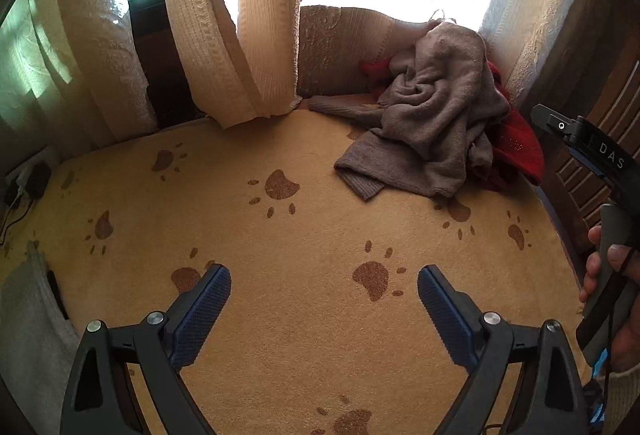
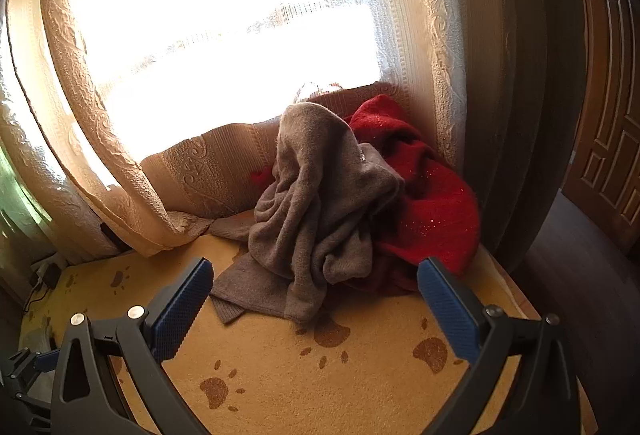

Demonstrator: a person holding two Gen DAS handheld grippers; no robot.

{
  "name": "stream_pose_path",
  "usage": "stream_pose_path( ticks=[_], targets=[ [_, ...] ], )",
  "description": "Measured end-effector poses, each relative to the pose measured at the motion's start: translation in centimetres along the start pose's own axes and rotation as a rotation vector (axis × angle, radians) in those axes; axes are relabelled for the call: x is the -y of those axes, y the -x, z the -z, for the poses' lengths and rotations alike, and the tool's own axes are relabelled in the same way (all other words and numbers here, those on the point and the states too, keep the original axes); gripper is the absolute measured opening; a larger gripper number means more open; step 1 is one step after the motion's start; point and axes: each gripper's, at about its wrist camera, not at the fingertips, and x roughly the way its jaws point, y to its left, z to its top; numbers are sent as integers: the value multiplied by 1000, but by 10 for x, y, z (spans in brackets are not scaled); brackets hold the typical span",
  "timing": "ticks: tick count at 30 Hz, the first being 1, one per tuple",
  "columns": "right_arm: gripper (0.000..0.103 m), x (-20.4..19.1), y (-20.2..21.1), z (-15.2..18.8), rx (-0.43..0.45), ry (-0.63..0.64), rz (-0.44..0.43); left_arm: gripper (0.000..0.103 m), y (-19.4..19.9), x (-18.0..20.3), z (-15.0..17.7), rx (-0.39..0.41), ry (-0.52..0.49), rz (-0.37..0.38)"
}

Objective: Fold clothes

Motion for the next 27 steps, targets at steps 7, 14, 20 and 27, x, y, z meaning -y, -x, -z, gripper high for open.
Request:
stream_pose_path(
  ticks=[7,14,20,27],
  targets=[
    [103,10,-57,-37,-49,71,36,96,3,8,0,-33,34,-80],
    [103,2,-109,-78,-45,146,60,96,6,8,12,-80,91,-136],
    [103,-20,-153,-94,-39,241,13,96,16,-3,22,-94,162,-176],
    [29,5,-195,-81,-194,126,-86,96,28,-17,38,-99,208,-224]
  ],
)
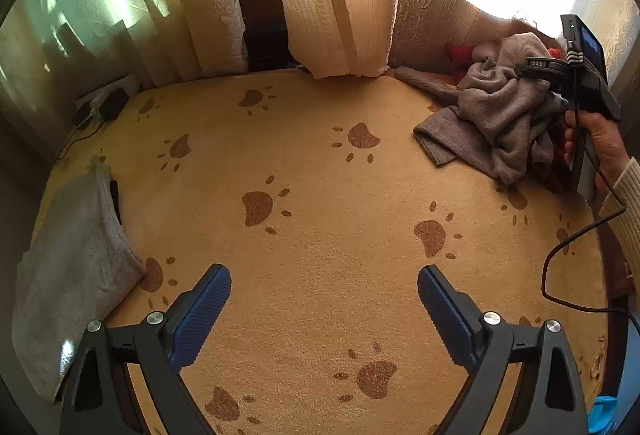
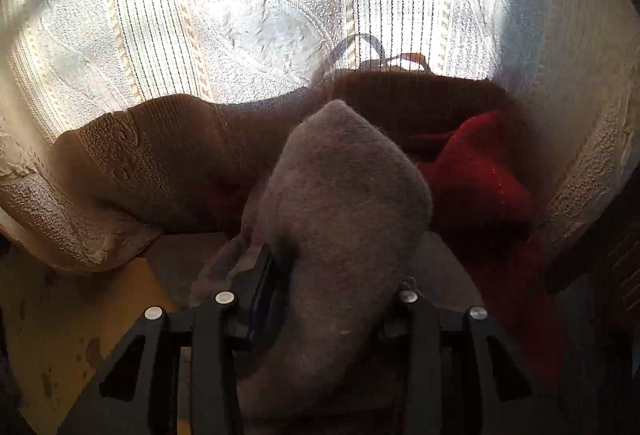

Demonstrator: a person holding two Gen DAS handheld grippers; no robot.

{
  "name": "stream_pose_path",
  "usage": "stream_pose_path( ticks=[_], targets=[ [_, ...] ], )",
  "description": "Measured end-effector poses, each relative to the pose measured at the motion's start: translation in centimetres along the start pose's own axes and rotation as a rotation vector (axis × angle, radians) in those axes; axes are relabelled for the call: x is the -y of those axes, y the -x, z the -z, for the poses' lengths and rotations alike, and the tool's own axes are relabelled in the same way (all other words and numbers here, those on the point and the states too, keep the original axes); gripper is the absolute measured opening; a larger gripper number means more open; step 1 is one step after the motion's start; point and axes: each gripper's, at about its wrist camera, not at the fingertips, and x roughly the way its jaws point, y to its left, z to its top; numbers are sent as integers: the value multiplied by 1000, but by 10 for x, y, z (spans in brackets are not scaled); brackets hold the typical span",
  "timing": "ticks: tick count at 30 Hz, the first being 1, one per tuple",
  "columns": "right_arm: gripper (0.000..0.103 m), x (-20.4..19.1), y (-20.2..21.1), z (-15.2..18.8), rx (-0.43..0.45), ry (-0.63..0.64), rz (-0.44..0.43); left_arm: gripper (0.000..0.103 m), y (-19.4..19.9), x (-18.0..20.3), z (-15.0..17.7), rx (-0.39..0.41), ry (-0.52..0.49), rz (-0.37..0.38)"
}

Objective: Fold clothes

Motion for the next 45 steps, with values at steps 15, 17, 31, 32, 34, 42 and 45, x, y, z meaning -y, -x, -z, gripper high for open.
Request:
stream_pose_path(
  ticks=[15,17,31,32,34,42,45],
  targets=[
    [21,-47,130,43,72,56,-199,96,14,-36,6,37,41,128],
    [21,-61,144,55,74,76,-191,96,18,-46,10,41,43,141],
    [10,-152,289,112,230,221,-276,96,41,-143,53,99,139,147],
    [10,-156,302,114,251,240,-269,96,40,-148,56,100,149,148],
    [10,-162,322,118,282,278,-245,96,39,-157,61,103,166,156],
    [91,-136,300,151,203,215,-158,96,38,-168,75,105,169,191],
    [92,-132,280,164,152,179,-156,96,37,-171,80,99,173,195]
  ],
)
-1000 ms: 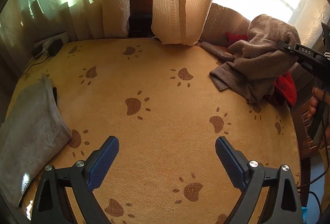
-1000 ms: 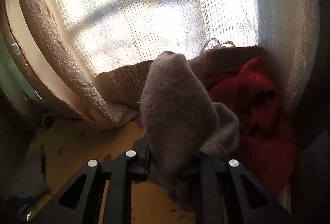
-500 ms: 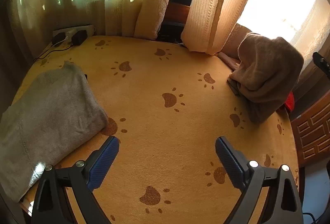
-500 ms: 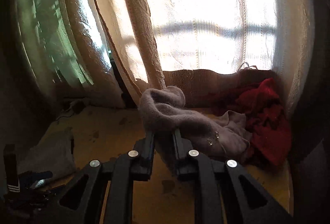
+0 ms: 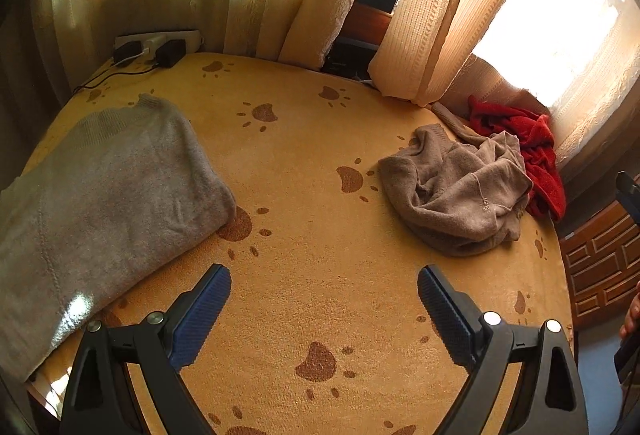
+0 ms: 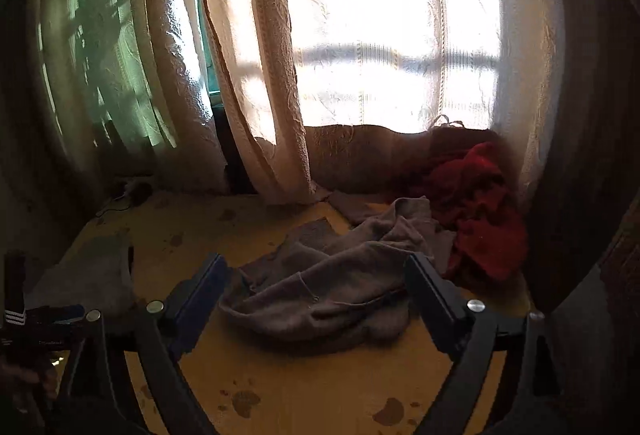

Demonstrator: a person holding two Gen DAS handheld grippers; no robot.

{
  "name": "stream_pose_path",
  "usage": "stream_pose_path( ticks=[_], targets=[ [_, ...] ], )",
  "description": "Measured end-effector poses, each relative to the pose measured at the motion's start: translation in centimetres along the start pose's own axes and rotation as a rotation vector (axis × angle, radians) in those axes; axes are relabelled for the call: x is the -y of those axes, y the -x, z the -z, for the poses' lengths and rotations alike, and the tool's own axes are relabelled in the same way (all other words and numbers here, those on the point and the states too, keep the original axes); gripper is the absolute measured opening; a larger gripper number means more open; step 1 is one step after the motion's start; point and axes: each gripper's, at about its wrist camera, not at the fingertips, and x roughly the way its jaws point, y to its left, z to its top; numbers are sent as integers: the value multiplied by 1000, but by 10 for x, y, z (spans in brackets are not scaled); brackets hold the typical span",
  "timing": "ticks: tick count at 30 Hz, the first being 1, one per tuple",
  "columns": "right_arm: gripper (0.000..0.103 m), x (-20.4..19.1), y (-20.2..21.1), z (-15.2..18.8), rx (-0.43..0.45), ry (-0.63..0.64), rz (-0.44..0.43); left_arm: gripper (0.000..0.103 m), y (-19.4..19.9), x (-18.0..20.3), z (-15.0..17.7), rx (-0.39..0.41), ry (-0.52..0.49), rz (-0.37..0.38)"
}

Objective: Fold clothes

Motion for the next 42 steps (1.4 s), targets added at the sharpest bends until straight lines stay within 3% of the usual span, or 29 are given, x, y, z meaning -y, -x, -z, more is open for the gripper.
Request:
stream_pose_path(
  ticks=[5,7,9,12,18,24,25,27,28,30,33,37,42],
  targets=[
    [92,-10,-49,21,-108,30,-32,96,1,-16,1,-1,43,-19],
    [89,-14,-73,30,-163,34,-45,96,3,-23,2,1,63,-33],
    [80,-19,-96,40,-220,38,-72,96,5,-31,4,3,82,-47],
    [79,-23,-126,46,-275,57,-79,96,6,-38,7,1,102,-67],
    [79,-18,-177,24,-319,14,-121,96,6,-40,10,-5,129,-97],
    [78,-28,-242,-5,-361,158,-98,96,4,-31,10,-29,132,-143],
    [76,-29,-255,-6,-382,182,-91,96,3,-30,10,-34,132,-149],
    [58,-26,-281,-2,-450,214,-76,96,2,-27,11,-43,132,-156],
    [55,-24,-291,3,-482,221,-72,96,2,-26,12,-45,132,-158],
    [33,-21,-294,11,-504,231,-94,96,-1,-22,11,-50,133,-159],
    [17,-20,-282,19,-498,229,-147,96,-10,-17,11,-66,136,-155],
    [15,-18,-237,24,-430,212,-237,96,-26,-2,6,-84,116,-131],
    [14,-15,-169,42,-372,190,-325,96,-43,30,-2,-72,15,-61]
  ],
)
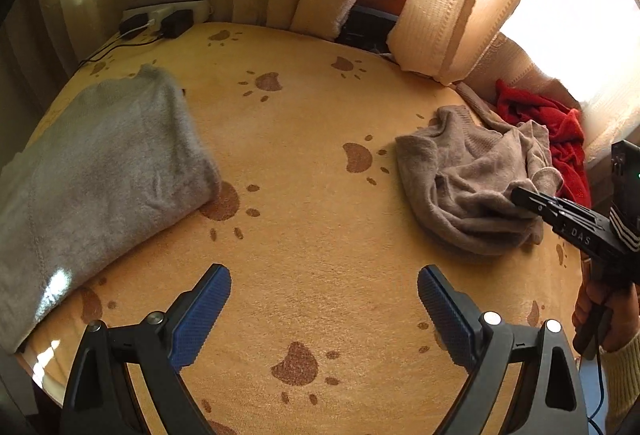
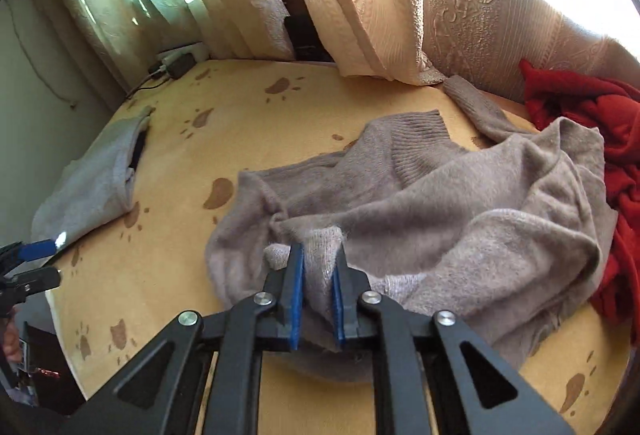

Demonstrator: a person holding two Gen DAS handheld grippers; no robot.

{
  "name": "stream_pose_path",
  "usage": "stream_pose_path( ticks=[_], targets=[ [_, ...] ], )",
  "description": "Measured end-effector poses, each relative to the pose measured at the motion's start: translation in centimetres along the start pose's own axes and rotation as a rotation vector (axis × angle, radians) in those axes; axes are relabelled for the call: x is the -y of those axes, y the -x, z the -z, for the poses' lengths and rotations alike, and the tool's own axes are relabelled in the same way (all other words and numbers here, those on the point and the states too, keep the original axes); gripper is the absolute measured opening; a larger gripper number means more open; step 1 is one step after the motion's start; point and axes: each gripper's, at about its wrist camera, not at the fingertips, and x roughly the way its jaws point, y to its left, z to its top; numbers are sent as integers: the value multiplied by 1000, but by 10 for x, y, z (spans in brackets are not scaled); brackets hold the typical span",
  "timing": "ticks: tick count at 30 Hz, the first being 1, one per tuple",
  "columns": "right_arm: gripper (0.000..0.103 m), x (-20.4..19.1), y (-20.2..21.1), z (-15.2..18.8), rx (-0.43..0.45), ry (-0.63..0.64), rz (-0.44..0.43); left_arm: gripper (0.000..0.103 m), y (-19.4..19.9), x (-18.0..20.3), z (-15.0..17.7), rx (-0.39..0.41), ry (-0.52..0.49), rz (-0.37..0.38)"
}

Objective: Fold clothes

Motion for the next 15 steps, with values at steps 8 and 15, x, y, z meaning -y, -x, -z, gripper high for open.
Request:
stream_pose_path(
  ticks=[8,15],
  targets=[
    [10,-24,35,68,-26,-11,-16,96,-20,69,2,94,-401,93],
    [11,9,43,104,5,-213,-67,96,-35,97,11,44,-520,70]
  ],
)
